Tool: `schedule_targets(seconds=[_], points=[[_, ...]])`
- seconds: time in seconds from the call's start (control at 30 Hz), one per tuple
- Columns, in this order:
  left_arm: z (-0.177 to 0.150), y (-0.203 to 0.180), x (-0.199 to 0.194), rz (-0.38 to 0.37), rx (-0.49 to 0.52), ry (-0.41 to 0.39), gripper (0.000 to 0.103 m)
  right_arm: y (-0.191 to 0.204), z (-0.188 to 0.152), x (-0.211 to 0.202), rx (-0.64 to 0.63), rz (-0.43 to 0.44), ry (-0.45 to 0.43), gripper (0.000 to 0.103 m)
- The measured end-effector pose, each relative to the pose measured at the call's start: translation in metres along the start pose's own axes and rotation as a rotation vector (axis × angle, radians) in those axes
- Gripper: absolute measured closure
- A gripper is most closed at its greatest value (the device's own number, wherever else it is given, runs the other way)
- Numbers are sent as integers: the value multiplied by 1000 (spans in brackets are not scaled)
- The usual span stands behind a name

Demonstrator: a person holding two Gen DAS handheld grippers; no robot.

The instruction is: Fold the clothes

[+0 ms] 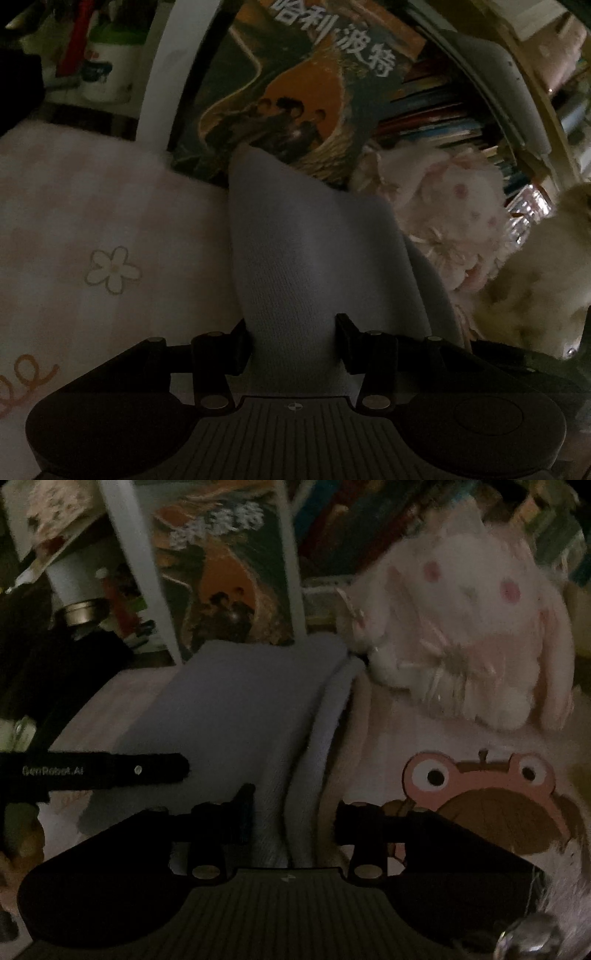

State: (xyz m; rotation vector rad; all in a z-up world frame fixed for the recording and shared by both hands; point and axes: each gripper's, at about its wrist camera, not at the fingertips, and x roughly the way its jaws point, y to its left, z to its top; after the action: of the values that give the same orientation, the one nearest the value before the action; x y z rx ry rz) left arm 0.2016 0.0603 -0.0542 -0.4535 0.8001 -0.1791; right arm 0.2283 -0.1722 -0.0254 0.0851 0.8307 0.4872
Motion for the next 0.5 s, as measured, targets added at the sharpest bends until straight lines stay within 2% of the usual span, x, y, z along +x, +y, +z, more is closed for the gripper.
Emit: schedule_targets(seconds=[0.27, 0.33, 0.43, 0.5], points=[[-1, -9, -3, 51, 48, -10, 49, -3, -1, -1, 48, -4, 1, 57], [-2, -17, -8, 80, 97, -18, 47, 0, -1, -6, 47, -10, 2, 47], [-6, -27, -21, 115, 166, -42, 43, 3, 0, -15, 51, -17, -2, 39], [-10, -32, -33, 112, 198, -71, 40, 4, -1, -23, 67, -12, -15, 35]])
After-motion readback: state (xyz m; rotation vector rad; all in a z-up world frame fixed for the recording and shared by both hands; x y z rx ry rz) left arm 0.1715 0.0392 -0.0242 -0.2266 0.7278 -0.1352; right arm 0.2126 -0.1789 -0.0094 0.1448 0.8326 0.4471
